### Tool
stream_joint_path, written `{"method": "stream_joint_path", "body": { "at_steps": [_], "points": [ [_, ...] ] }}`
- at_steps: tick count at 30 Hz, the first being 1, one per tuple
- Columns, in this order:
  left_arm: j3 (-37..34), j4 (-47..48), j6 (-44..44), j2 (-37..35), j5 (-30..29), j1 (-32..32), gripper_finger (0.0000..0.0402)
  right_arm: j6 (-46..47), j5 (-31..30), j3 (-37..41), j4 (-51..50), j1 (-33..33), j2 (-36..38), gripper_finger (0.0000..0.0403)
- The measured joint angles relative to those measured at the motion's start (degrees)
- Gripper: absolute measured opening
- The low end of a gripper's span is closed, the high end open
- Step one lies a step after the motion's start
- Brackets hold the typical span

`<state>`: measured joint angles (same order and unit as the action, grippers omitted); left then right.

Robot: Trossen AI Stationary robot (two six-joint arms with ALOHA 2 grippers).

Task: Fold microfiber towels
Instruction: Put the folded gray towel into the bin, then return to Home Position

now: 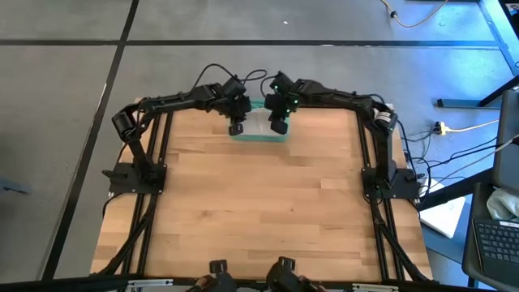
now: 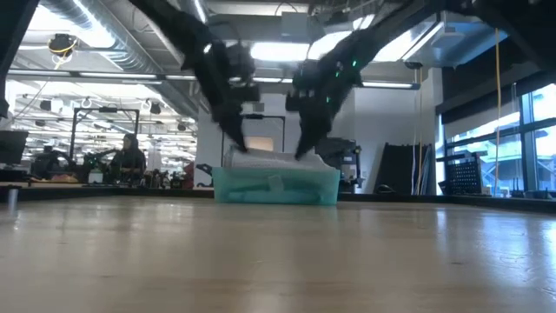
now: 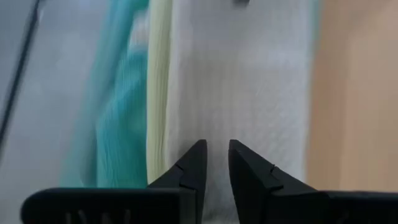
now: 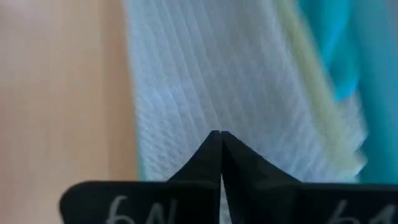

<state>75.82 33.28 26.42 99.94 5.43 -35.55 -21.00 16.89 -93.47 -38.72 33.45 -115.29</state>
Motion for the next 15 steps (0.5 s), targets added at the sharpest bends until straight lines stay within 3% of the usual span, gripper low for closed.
{"method": "stream_joint_path", "body": {
  "at_steps": [3,8,15],
  "points": [
    [-3.9,0.1,-1.8,0.0,0.0,-1.8,0.0046,1.8,-2.5,0.0,-1.6,0.5,-3.3,0.0011],
    [-7.3,0.3,-3.0,0.0,-0.9,-2.8,0.0035,2.6,-0.7,0.0,-2.1,1.3,-5.1,0.0008],
    [-1.3,4.8,-4.8,-2.1,-5.4,-3.5,0.0033,2.5,-0.8,-3.9,-6.5,1.4,-1.3,0.0023]
  ]
}}
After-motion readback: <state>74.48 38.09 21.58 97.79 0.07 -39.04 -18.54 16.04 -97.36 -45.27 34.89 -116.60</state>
